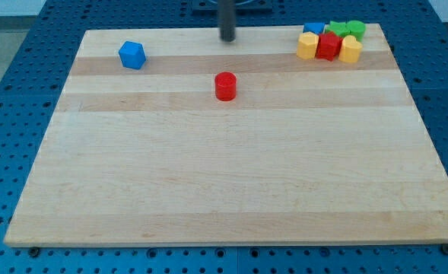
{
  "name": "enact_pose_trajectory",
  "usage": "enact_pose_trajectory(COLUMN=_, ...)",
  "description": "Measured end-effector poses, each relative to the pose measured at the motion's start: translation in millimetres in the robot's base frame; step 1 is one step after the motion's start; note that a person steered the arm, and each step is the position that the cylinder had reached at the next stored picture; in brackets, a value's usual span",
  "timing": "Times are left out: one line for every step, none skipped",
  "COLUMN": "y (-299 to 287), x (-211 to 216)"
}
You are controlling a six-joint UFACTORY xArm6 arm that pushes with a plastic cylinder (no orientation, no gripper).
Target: Nudge the green star and green circle down a bit
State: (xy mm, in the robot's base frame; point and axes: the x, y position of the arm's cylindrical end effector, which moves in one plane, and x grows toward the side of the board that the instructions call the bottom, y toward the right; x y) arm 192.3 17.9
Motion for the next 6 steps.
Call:
enact_pose_trajectory(y=26, x=0)
enact_pose_trajectory(y=62, x=1)
enact_pose_trajectory(y=113, x=0)
enact_pose_trajectory(y=137, x=-1)
enact_pose_trajectory(y=149, x=0)
enact_pose_trajectory(y=161, x=-1)
